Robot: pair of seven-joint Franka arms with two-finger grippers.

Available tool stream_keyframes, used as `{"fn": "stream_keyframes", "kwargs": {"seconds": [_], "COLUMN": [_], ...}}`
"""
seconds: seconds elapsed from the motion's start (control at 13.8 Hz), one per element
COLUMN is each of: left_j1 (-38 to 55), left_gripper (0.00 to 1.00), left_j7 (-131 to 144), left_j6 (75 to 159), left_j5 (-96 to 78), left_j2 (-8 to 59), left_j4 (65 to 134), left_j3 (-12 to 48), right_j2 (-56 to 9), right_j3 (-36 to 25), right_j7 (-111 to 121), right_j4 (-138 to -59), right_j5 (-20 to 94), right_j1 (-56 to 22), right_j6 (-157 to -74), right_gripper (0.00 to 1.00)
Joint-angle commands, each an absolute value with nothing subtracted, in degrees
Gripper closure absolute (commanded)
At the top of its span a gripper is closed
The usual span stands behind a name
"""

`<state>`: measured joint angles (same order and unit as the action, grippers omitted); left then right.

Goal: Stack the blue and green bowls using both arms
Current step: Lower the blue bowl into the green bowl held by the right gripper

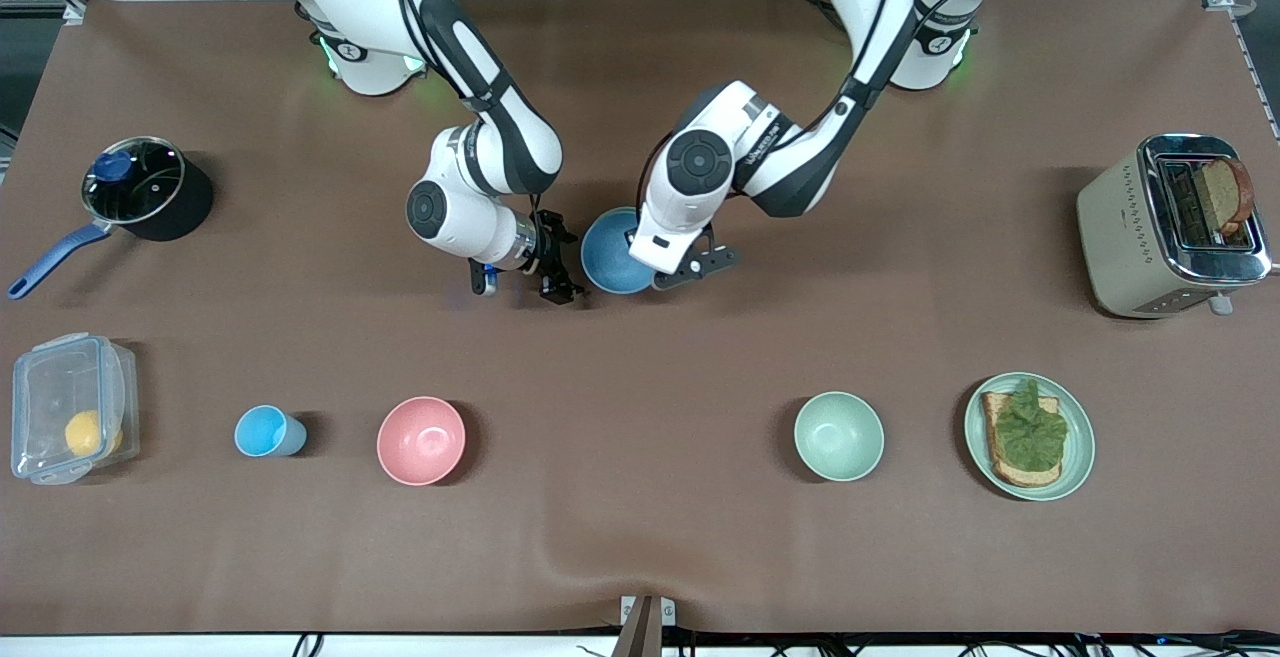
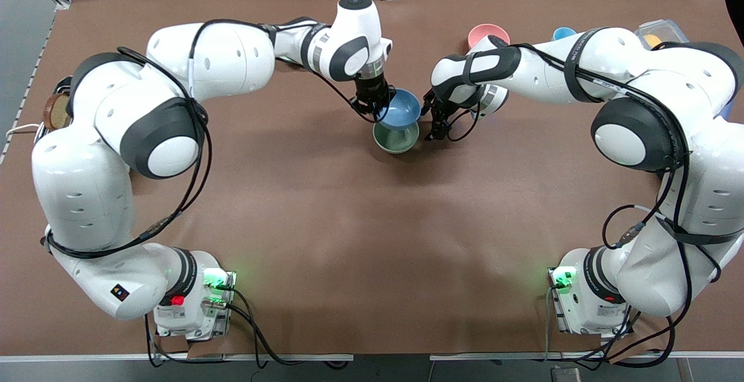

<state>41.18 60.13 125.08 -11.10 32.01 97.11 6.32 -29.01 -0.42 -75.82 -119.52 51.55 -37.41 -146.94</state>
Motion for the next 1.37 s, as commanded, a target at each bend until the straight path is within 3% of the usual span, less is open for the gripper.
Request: {"fn": "stream_keyframes", "kwargs": {"seconds": [0.0,1.09,1.16,1.23,1.3], "left_j1": [42.4,43.7,43.4,43.2,43.3], "left_gripper": [1.0,1.0,0.81,0.31,0.0], "left_j7": [61.5,62.1,62.1,62.1,62.1], "left_j6": [124.7,125.0,124.7,124.5,124.5], "left_j5": [-12.4,-12.4,-12.5,-12.5,-12.3], "left_j2": [33.5,35.0,34.7,34.5,34.2], "left_j4": [95.6,95.7,95.7,95.7,95.6], "left_j3": [5.8,5.8,5.8,5.8,5.7], "right_j2": [-29.3,-29.4,-29.4,-29.4,-29.4], "right_j3": [-0.3,-0.3,-0.3,-0.3,-0.3], "right_j7": [-75.9,-75.9,-75.8,-75.9,-75.9], "right_j4": [-119.4,-119.3,-119.3,-119.3,-119.3], "right_j5": [53.1,53.0,53.0,53.0,53.0], "right_j1": [-37.1,-37.6,-37.6,-37.7,-37.7], "right_j6": [-147.6,-147.7,-147.7,-147.7,-147.7], "right_gripper": [0.0,0.0,0.0,0.0,0.0]}}
